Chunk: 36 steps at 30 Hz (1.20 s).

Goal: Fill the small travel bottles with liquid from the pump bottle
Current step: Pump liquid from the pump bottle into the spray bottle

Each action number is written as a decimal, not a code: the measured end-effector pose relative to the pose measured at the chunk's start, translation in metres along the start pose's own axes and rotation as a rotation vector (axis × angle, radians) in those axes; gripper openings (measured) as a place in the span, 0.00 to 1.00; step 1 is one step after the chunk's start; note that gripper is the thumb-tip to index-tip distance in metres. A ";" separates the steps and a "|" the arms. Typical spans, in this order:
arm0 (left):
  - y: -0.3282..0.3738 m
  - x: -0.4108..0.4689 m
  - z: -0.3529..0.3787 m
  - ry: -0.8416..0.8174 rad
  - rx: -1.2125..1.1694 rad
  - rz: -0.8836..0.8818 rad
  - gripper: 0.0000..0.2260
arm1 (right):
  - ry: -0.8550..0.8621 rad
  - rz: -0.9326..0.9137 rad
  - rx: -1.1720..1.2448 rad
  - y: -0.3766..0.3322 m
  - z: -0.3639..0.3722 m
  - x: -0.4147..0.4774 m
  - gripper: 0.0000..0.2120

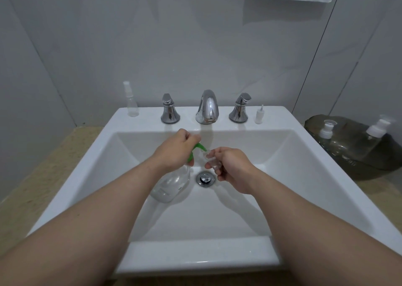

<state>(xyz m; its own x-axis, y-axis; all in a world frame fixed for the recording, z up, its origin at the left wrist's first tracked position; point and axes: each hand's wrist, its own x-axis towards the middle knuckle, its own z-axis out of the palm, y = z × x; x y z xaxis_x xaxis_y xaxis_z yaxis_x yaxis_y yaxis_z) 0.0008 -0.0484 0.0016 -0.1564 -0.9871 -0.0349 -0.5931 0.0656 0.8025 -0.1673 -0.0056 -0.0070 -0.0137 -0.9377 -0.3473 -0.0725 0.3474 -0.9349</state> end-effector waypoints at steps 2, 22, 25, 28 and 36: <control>0.000 0.000 0.000 0.001 -0.002 -0.002 0.17 | -0.003 0.001 -0.004 0.000 0.000 0.000 0.14; 0.002 0.000 0.000 0.016 -0.038 0.042 0.05 | 0.019 -0.005 -0.023 0.000 0.001 0.001 0.14; 0.002 -0.001 0.000 0.011 -0.025 0.053 0.04 | 0.016 0.004 -0.030 0.000 0.002 -0.001 0.14; 0.004 -0.002 0.000 0.013 -0.020 0.063 0.04 | 0.020 0.014 -0.035 -0.001 0.002 -0.002 0.14; 0.004 -0.006 0.004 0.053 0.038 0.052 0.11 | 0.029 0.008 -0.028 -0.002 -0.001 -0.004 0.14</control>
<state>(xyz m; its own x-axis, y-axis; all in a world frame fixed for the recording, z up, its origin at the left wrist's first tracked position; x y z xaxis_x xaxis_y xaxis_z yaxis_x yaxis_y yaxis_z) -0.0036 -0.0417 0.0031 -0.1464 -0.9885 0.0381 -0.6147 0.1211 0.7794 -0.1681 -0.0029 -0.0039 -0.0430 -0.9350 -0.3520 -0.0998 0.3545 -0.9297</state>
